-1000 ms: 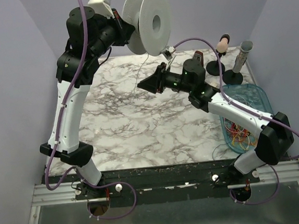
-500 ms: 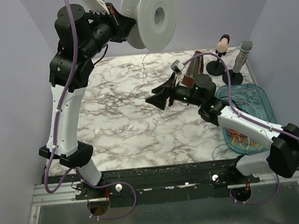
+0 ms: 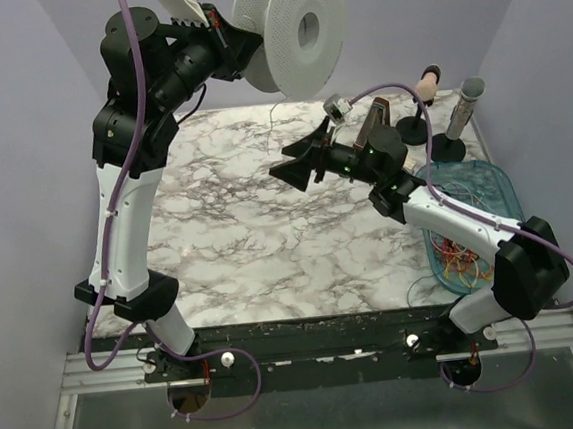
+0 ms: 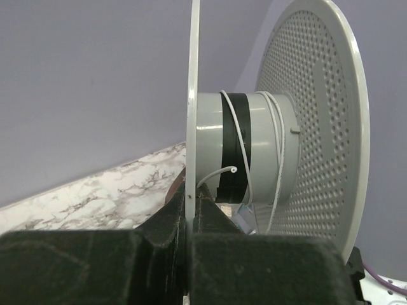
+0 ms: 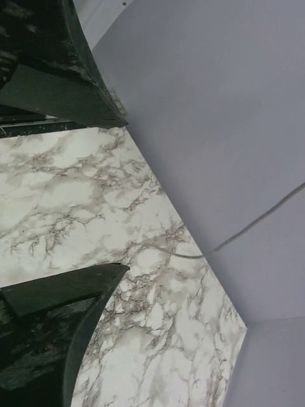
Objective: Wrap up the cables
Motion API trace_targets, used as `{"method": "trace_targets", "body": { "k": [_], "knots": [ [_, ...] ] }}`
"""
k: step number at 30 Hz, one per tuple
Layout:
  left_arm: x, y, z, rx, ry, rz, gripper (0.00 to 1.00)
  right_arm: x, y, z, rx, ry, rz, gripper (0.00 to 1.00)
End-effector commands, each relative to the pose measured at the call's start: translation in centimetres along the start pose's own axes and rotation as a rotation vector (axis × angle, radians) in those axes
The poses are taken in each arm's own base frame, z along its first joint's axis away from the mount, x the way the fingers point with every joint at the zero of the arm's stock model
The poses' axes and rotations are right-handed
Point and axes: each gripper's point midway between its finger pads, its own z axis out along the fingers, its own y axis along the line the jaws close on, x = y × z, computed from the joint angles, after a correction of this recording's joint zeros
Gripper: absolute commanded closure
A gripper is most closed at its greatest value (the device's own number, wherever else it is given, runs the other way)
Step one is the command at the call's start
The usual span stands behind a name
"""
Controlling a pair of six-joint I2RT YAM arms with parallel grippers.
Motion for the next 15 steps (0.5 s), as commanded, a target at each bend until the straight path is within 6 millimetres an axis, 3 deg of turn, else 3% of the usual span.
{"method": "trace_targets", "body": {
  "k": [1,10,13,15],
  "knots": [
    [-3.4,-2.5,-1.3,0.080,-0.108,0.028,1.00,-1.1,0.3,1.5,-0.039,-0.024,0.006,0.09],
    [-3.5,-2.7,-1.3,0.089,-0.111,0.031,1.00,-0.6,-1.2,3.4,-0.030,-0.018,0.045,0.21],
    [-3.5,-2.7,-1.3,0.090,-0.110,0.031,1.00,-0.2,-0.9,3.7,-0.061,-0.008,0.054,0.39],
    [-3.6,-2.7,-1.3,0.092,-0.111,0.031,1.00,-0.1,-0.8,3.8,-0.074,-0.005,0.066,0.60]
  ]
}}
